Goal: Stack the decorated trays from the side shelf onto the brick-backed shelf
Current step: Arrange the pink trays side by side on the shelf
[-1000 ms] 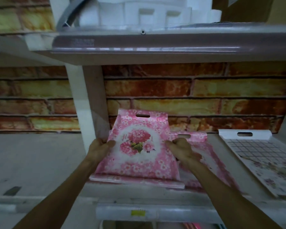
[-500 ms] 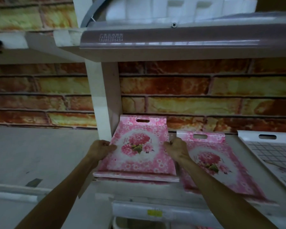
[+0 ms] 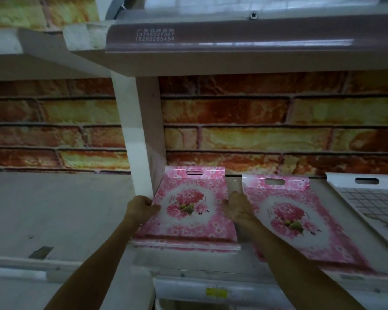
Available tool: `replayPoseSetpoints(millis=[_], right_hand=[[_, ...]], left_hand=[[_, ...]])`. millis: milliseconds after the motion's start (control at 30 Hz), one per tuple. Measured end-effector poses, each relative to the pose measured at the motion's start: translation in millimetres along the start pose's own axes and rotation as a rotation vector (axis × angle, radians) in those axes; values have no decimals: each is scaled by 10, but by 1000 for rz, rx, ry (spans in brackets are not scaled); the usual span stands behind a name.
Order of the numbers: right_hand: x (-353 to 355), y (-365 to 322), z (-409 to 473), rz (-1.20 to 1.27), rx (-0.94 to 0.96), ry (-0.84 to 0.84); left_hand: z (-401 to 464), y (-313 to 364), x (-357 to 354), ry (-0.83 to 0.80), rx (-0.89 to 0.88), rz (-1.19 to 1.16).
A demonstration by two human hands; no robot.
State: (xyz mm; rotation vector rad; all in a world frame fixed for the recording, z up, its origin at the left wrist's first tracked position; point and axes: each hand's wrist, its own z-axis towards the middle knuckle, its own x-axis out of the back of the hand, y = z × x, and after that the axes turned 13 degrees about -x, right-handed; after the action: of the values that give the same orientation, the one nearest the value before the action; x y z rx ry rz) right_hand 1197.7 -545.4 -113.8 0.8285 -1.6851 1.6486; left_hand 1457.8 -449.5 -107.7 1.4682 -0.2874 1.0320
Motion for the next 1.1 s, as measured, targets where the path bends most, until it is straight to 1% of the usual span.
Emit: replayPoseSetpoints(millis=[267,367,467,533,633,700,800,933,1000,1100], right_hand=[[-51,10,50,-114,26,56],[-45,31,59,-154,55,23],[46,79,83,-139,94,-31],[174,133,89,-110,122,-33],[411,278,62,-61,163,4],[554,422,33,-13,179,16],[738,683,-38,60,189,72],[920,1041,-183,111,169,130],[988,1203,-224,111,156,145],[1098,1392,-257,120,129,173]], left_hand=[[40,-26,-94,-1,-27,118],[42,-31,-111,-24,-50,139],[30,-18,-74,-78,-65,170],[2,24,-41,-54,-83,168],[-82,201,-35,71,-169,146],[-151,385,-69,132,-250,80],[-237,699,-168,160,-322,-100],[-314,1087,-443,119,-414,-385],[-312,1234,-619,106,-441,-414],[-234,1448,-886,76,-389,-384]])
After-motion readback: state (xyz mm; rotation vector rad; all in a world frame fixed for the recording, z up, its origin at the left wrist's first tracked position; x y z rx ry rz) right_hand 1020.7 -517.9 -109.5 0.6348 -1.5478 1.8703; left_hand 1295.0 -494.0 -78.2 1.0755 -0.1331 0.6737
